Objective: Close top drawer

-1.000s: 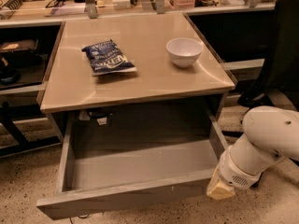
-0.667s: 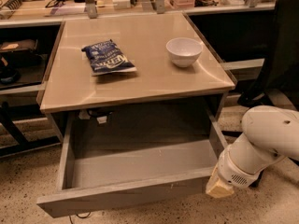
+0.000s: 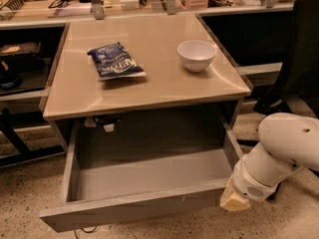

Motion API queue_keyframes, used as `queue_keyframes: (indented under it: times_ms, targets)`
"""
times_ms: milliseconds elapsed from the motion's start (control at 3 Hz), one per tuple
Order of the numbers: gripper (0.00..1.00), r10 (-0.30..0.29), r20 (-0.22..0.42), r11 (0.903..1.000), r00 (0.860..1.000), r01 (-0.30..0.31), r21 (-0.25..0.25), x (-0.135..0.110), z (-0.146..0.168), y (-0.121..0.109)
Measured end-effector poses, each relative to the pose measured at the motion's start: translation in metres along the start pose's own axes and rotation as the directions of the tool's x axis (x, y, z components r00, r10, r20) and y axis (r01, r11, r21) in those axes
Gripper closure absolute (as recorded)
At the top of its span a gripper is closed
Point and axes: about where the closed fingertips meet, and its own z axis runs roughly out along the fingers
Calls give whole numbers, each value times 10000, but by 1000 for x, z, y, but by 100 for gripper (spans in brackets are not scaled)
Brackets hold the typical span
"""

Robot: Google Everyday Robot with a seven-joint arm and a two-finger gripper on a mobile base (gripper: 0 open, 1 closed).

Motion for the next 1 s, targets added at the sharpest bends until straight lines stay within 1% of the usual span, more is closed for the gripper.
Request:
queue_keyframes:
  times_ms: [333,667,1000]
  targets:
    - [12,0,0,10000,10000,0,0,0,0,0]
    - [0,0,0,10000,10000,0,0,0,0,0]
    - [0,-1,-1,10000,10000,1,0,0,0,0]
